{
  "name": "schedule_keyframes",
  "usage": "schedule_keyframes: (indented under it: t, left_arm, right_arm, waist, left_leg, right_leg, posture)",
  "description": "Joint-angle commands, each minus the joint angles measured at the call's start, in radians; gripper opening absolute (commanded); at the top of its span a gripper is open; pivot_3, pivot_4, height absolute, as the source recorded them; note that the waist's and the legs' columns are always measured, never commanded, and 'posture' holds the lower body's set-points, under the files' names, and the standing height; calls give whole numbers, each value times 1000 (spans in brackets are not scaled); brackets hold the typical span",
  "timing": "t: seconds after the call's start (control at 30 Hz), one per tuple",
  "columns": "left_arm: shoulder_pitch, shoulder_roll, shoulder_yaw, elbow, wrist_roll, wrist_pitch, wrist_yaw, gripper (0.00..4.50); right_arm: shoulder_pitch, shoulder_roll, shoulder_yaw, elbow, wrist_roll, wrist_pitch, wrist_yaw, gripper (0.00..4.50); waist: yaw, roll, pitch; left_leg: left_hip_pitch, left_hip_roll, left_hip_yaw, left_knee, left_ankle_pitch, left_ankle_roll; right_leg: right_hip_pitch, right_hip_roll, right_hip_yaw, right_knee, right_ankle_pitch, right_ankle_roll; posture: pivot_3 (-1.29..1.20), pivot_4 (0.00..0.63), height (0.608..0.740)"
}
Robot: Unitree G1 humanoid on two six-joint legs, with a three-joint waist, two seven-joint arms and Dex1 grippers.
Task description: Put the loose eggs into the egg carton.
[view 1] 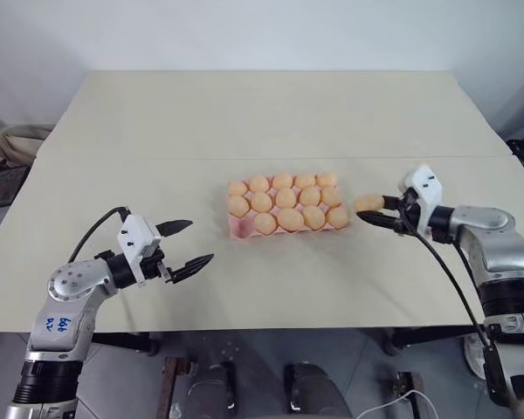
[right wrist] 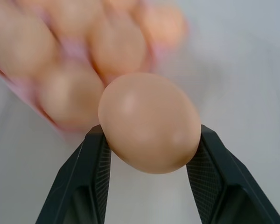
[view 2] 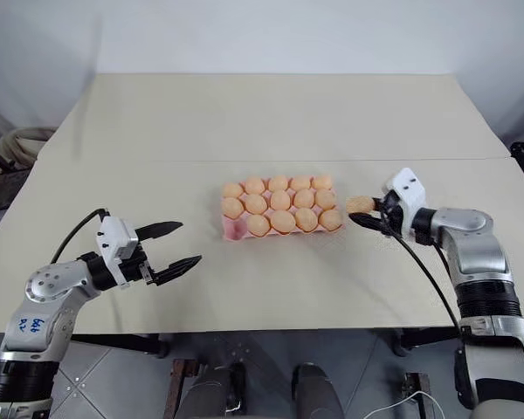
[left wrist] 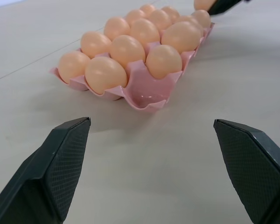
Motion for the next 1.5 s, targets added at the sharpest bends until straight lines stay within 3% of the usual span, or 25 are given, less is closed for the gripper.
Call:
schedule_keyframes:
  t: [0.03, 0.2, 0.4, 0.7, 0.83, 0.93, 0.97, 1.13, 1.27, 1.37, 1.5]
  left_arm:
    - [26, 16, 41, -19, -14, 3, 5, 4500]
    - [47, 19, 68, -25, -38, 39, 10, 4500]
    - [80, 11, 96, -54, -43, 43, 36, 4500]
    - [115, 10, 105, -108, -52, 59, 57, 4500]
    - [113, 12, 98, -124, -58, 70, 66, 4500]
    - [108, 13, 96, -129, -60, 76, 67, 4500]
    - [105, 13, 96, -128, -60, 78, 67, 4500]
    - [99, 15, 85, -127, -52, 71, 58, 4500]
    - [90, 23, 81, -117, -48, 67, 48, 4500]
    - [83, 28, 78, -101, -47, 63, 37, 4500]
    - [67, 32, 66, -76, -37, 55, 21, 4500]
  right_arm:
    - [-43, 57, 28, -213, 70, 150, -44, 2189]
    - [-118, 194, 143, -360, 90, 329, -122, 2189]
    - [-205, 346, 256, -324, 45, 400, -213, 2189]
    - [-228, 395, 330, -262, 0, 392, -223, 2189]
    - [-226, 408, 337, -261, -9, 392, -223, 3177]
    - [-216, 398, 324, -298, 8, 401, -208, 4332]
    - [-210, 389, 314, -322, 20, 402, -198, 4470]
    - [-142, 293, 265, -452, 58, 373, -141, 4470]
    - [40, 133, 110, -525, 91, 201, -48, 4470]
    - [171, 53, 10, -495, 91, 21, 14, 4470]
    - [257, 23, -107, -399, 125, -65, 25, 4470]
  waist:
    - [-6, 0, 0]
    - [-7, 0, 0]
    - [-6, 0, 0]
    - [-7, -1, 0]
    - [-9, -1, 0]
    - [-8, -1, 0]
    - [-8, -1, 0]
    - [-3, -1, 0]
    - [13, -1, -1]
    - [21, -1, -1]
    - [13, -1, -1]
  left_leg:
    - [0, 0, 0, 0, -1, -2]
    - [0, 0, -1, 0, -1, -3]
    - [-2, -1, -2, -3, -1, -4]
    - [-17, -1, -2, -2, 2, 2]
    - [-16, 0, -1, -2, 3, 1]
    - [-16, 0, -1, 1, 3, 1]
    - [-16, -1, -1, 2, 3, 1]
    - [-16, 0, -2, 3, 2, 0]
    - [-16, -1, -3, 3, 1, 1]
    - [-16, -1, -2, 3, 1, 2]
    - [-13, 0, -1, 3, 1, 2]
  right_leg:
    - [0, 0, 0, 0, 0, 0]
    - [-1, -1, 0, 1, 0, -1]
    - [-3, -2, -2, -3, -1, -1]
    - [-17, -5, -12, 1, 0, -1]
    - [-18, -4, -13, 4, -1, -2]
    - [-17, -5, -13, 5, -1, -2]
    - [-17, -5, -13, 6, 0, -2]
    - [-17, -5, -14, 7, 0, -2]
    - [-15, -6, -15, 3, 0, -2]
    - [-14, -6, -15, 2, 0, -2]
    - [-13, -4, -13, 3, 0, -2]
  posture:
    - [0, 150, 740]
    - [0, 150, 740]
    - [0, 150, 740]
    - [0, 150, 740]
    - [0, 150, 740]
    - [0, 150, 740]
    - [0, 150, 740]
    - [0, 150, 740]
    - [0, 150, 740]
    - [0, 150, 740]
    - [0, 150, 740]
